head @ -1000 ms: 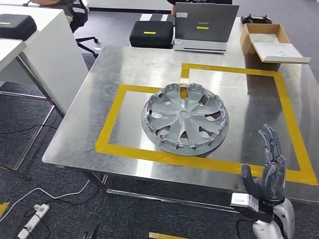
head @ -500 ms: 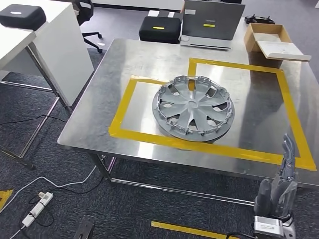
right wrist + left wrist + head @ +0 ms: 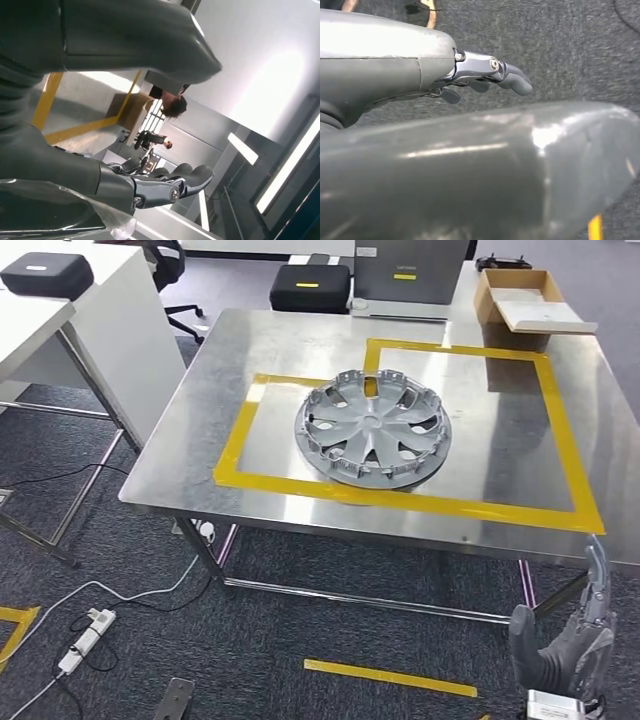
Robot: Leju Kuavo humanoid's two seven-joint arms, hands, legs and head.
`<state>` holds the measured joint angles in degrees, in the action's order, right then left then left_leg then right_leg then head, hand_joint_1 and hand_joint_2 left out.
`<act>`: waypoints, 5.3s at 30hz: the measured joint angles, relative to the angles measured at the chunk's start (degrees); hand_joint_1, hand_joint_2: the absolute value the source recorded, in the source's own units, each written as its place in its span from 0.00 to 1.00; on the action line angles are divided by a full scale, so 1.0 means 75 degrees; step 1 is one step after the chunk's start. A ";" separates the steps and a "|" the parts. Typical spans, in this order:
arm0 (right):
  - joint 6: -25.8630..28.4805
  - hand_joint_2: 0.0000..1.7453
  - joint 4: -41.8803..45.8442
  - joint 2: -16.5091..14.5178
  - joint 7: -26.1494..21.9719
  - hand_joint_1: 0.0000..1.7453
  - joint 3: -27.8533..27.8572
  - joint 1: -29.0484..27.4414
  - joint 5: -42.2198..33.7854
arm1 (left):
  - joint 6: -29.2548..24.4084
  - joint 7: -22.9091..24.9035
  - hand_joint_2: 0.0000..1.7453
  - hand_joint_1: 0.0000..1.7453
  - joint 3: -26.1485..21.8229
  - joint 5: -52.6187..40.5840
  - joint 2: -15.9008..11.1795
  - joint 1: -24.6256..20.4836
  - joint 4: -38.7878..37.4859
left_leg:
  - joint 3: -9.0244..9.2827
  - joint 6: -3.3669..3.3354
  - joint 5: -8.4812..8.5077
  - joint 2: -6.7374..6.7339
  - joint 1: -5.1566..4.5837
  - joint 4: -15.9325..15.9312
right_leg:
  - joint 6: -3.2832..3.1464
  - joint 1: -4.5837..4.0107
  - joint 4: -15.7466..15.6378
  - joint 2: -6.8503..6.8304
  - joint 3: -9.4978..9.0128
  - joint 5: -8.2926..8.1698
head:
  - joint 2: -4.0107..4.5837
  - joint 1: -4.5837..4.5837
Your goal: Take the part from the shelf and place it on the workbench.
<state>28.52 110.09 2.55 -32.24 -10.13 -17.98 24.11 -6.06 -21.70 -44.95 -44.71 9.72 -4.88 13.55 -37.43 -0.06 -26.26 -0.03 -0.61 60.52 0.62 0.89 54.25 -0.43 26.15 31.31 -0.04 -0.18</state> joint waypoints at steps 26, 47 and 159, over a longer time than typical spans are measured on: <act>0.0428 1.00 -0.7865 -0.1783 -0.0358 0.00 0.5409 0.1312 0.1950 | -0.0371 -0.0079 0.00 0.00 -0.0454 0.0166 0.0183 0.0170 -0.0036 | 0.0221 -0.0088 0.0310 -0.0028 0.0094 -0.0358 | 0.0495 0.0110 0.0280 0.0063 -0.0031 0.0116 | 0.0000 -0.0041; -0.1270 0.00 -1.2708 -0.1897 0.3618 0.00 0.7201 0.2490 0.2801 | -0.0607 0.0130 0.00 0.00 -0.0592 -0.0037 0.0299 0.0140 -0.0065 | 0.1459 -0.0570 -0.0375 -0.0113 -0.0187 -0.0927 | 0.0165 -0.0218 0.1046 0.0051 0.1455 -0.0111 | 0.0001 0.0029; -0.2154 0.00 -1.3044 -0.1566 0.3961 0.00 0.7182 0.2613 0.3893 | -0.0876 0.0079 0.00 0.00 -0.0992 -0.0474 0.0480 0.0275 -0.0090 | 0.0134 0.0064 -0.1340 -0.0061 0.0139 0.1762 | -0.0110 -0.0079 0.0316 0.0347 0.0665 -0.0500 | 0.0000 -0.0135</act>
<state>12.37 12.26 -9.20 -2.54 43.74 1.62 53.31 -12.63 -21.11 -52.39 -48.26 13.32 -2.82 12.87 -36.43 0.42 -36.30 -0.50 0.43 73.73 -0.20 0.30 56.62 2.17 31.14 27.55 -0.04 -1.19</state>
